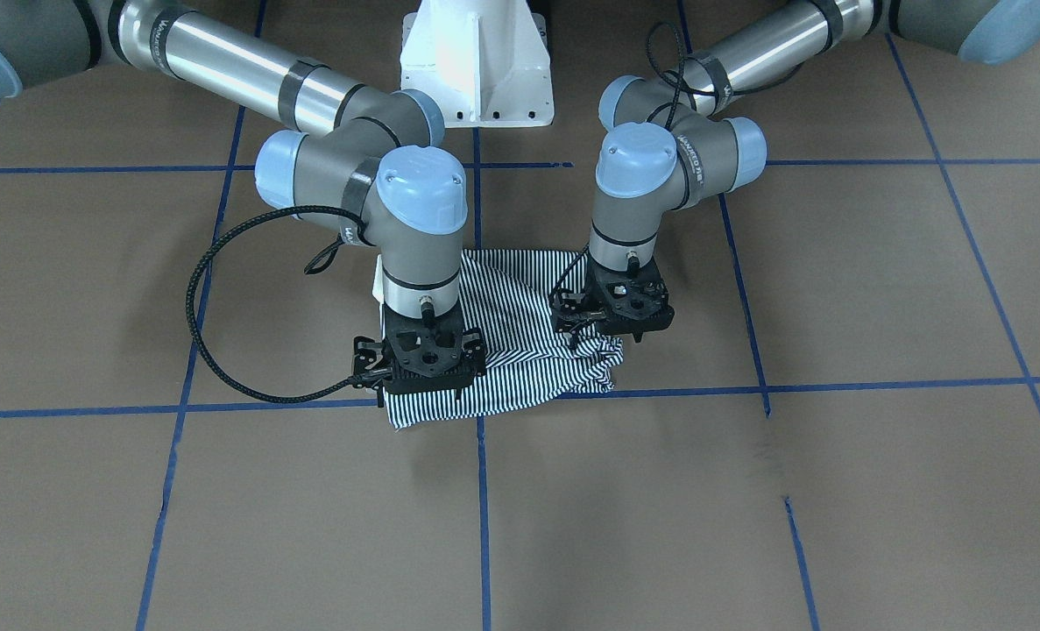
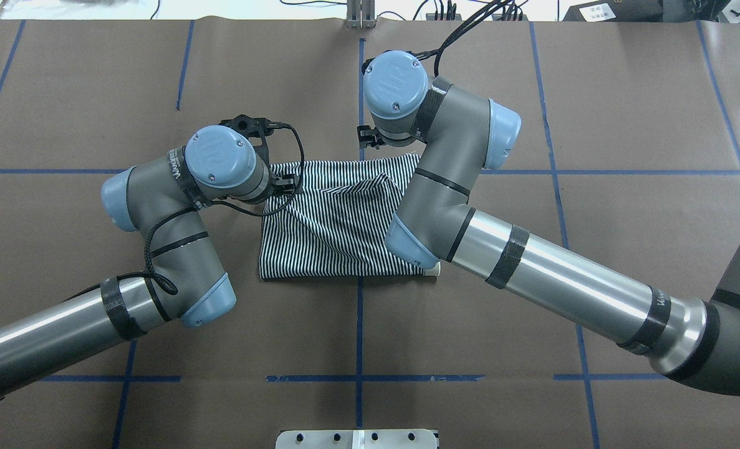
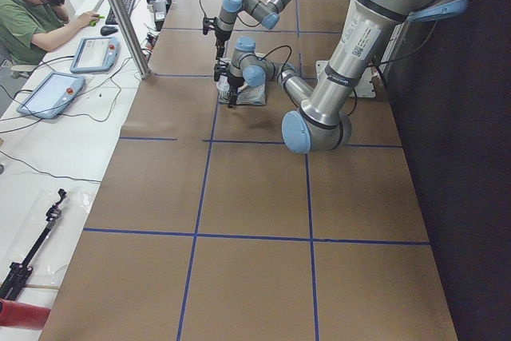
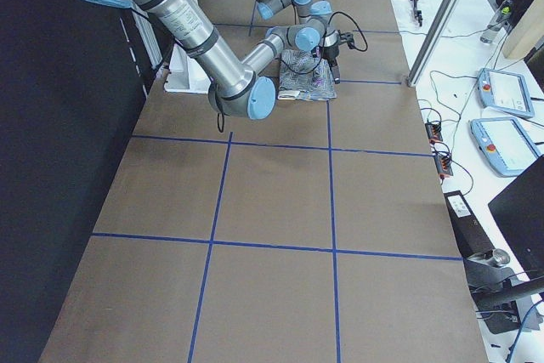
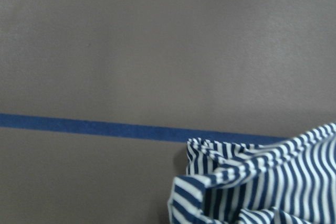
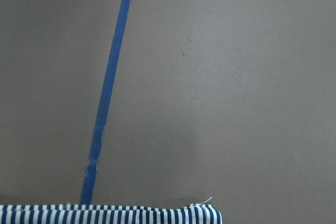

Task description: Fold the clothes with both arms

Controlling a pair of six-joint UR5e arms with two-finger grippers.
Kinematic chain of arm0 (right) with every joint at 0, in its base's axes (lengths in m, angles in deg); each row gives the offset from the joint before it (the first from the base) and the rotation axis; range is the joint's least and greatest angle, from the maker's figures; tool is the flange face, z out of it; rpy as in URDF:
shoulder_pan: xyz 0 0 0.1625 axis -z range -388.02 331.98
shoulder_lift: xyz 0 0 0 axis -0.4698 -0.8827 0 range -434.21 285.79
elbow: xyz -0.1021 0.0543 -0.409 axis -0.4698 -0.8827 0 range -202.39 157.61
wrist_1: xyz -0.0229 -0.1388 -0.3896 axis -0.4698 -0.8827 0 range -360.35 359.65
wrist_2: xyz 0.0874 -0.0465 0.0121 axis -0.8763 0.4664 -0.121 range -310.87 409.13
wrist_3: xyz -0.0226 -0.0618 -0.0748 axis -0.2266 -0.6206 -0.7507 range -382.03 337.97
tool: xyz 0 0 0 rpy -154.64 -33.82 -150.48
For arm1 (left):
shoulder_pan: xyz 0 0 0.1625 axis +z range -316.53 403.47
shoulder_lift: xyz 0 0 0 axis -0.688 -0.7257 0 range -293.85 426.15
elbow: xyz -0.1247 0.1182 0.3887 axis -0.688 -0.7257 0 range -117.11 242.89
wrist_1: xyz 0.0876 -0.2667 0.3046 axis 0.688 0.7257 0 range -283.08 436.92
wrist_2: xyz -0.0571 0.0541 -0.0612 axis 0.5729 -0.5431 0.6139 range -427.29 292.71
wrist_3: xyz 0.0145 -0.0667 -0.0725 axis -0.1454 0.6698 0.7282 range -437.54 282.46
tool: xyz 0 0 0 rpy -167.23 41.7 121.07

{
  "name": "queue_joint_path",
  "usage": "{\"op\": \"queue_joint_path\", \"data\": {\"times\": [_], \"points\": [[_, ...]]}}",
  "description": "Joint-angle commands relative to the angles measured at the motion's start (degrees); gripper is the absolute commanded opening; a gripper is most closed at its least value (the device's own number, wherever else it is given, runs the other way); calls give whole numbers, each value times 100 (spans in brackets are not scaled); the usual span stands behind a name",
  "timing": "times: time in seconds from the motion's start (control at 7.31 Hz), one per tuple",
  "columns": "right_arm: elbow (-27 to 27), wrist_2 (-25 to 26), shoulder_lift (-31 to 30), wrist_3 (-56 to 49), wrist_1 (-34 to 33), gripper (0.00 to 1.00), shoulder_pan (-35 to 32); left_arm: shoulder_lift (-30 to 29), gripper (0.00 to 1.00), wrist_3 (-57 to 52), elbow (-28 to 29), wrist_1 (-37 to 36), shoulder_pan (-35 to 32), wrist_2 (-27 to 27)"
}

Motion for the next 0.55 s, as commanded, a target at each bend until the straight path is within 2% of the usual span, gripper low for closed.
{"op": "queue_joint_path", "data": {"times": [0.0,0.14,0.41], "points": [[0,-3,-11,7,14,100,0,-134,100,-265,592,398,-264,-2],[0,-3,-37,7,23,100,9,-187,100,-580,970,732,-483,-2],[0,-3,-46,25,23,100,18,-188,100,-1169,1115,779,-896,24]]}}
